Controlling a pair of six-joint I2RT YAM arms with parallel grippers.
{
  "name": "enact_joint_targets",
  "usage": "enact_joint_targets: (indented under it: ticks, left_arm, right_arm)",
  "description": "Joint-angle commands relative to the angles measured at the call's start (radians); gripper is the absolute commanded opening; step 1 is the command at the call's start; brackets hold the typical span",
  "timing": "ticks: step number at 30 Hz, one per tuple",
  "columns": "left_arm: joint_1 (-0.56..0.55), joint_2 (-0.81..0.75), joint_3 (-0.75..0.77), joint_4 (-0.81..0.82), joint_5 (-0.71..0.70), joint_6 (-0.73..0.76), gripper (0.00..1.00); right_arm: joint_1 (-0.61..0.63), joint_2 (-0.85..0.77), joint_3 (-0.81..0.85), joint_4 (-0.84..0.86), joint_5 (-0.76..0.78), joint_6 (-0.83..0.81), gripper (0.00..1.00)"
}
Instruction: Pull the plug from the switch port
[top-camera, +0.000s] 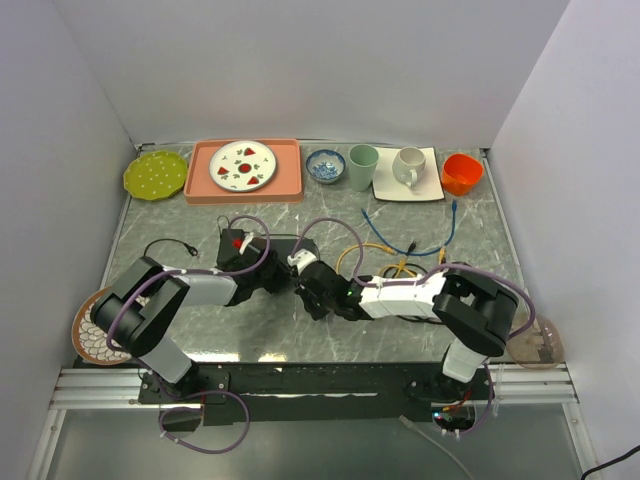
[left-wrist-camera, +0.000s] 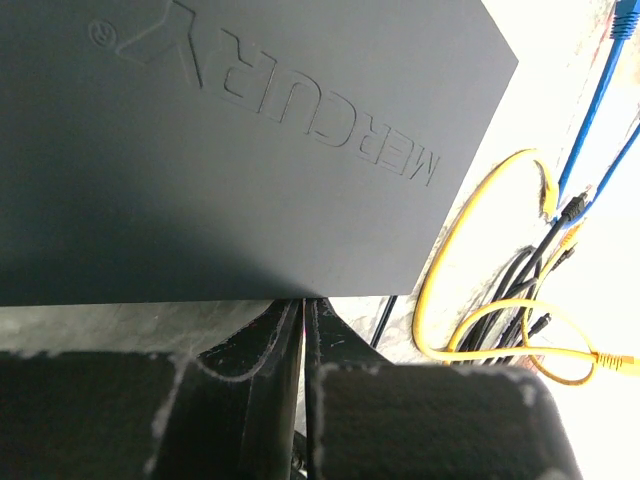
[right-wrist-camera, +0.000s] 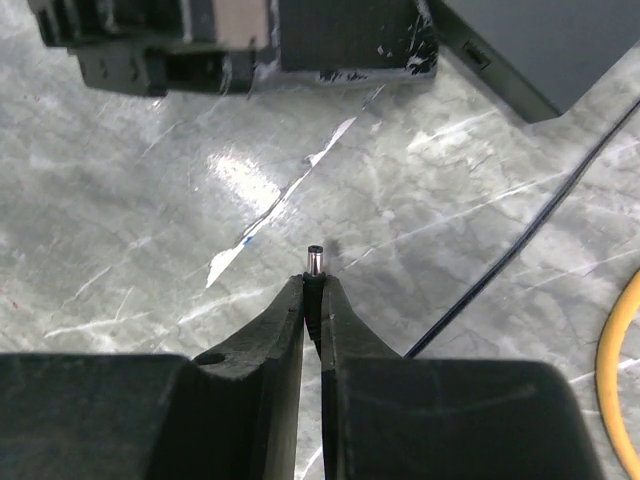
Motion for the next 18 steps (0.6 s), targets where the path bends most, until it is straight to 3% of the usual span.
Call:
enact_joint_targets:
  ticks: [1,7,13,18]
  left_arm:
    - [0.002,0.022,0.020,-0.021,-0.046,0.003,0.12]
    - [0.002,-0.009,0.022,-0.028,-0.024,0.026,0.12]
    - [-0.003,-0.165,-0.033,0.007,-0.023,0.109,0.25]
    - [-0.018,-0.369,-0.073,-0.050,-0.078,0.159,0.41]
  right_arm:
    - [0.023,-0.055,-0.007,-0.090,0.004,0.004,0.00]
    - [0.023,-0.145,0.046,-0.199,0.218,0.013,0.00]
    - [-0.016,-0.262,0.132,-0.291,0.458,0.025,0.00]
    - [-0.095,-0.281,0.264,-0.340,0.538,0.017,0.00]
